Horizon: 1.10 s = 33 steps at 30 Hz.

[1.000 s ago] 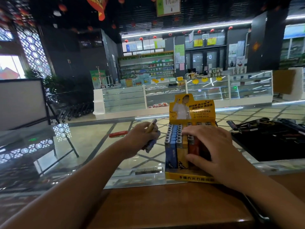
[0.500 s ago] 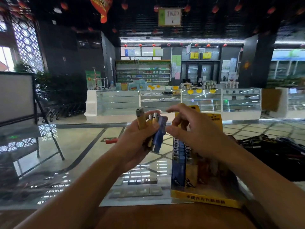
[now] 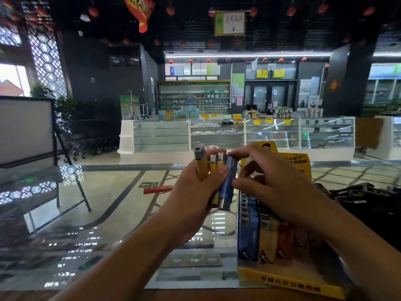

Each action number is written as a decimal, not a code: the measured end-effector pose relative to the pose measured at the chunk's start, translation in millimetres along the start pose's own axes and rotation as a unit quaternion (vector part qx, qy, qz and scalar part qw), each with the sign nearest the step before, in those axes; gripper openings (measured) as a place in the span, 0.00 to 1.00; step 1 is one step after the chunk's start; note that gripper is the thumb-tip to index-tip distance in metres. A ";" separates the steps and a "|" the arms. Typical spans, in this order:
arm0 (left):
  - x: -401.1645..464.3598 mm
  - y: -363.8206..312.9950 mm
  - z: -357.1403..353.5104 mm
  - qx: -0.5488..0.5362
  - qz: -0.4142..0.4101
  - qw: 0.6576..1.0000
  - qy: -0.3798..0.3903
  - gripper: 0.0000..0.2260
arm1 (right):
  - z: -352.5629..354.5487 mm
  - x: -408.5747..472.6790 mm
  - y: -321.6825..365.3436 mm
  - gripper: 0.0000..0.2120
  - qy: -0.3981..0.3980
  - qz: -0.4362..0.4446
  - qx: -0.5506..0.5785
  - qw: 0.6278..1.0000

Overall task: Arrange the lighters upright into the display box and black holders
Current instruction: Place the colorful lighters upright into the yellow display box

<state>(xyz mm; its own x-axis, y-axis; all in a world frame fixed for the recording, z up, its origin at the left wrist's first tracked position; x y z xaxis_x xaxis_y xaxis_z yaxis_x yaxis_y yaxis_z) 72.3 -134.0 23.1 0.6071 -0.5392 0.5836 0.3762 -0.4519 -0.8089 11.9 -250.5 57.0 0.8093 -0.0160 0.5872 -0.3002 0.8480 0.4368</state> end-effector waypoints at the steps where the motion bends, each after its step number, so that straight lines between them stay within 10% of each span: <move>1: 0.5 0.8 1.6 0.031 -0.006 0.999 -0.013 0.09 | 0.4 -0.3 0.2 0.20 -0.008 0.000 0.003 1.000; 11: -0.3 -6.0 7.5 0.121 -0.045 0.988 -0.083 0.07 | 10.0 -4.7 -1.0 0.12 -0.039 -0.021 0.100 0.994; 18: -2.1 15.3 37.0 -0.062 0.066 0.973 -0.213 0.09 | 26.4 -16.2 -0.5 0.11 -0.104 0.003 0.201 0.974; 23: 1.0 14.1 19.6 -0.230 0.107 0.958 -0.137 0.12 | 26.0 -18.5 11.4 0.10 -0.139 0.062 0.070 0.986; 33: -0.8 11.3 9.8 -0.188 0.100 0.970 -0.117 0.15 | 3.4 -24.4 30.0 0.06 -0.099 0.191 -0.096 0.972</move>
<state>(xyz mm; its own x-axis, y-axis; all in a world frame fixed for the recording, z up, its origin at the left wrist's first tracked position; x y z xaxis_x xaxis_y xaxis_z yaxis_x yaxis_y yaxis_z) 82.9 -131.7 12.8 0.8004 -0.4863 0.3505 -0.0205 -0.6066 -0.7948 -18.6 -226.5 58.2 0.5380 0.2334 0.8100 -0.4449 0.8948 0.0377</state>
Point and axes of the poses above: each hand's wrist, its own x-axis towards the middle knuckle, its own z-axis out of the back of the hand, y = z × x, the point moved 7 cm from there along x, towards the middle knuckle, and after that the axes turned 8 degrees about -z, right-handed, at the moved point
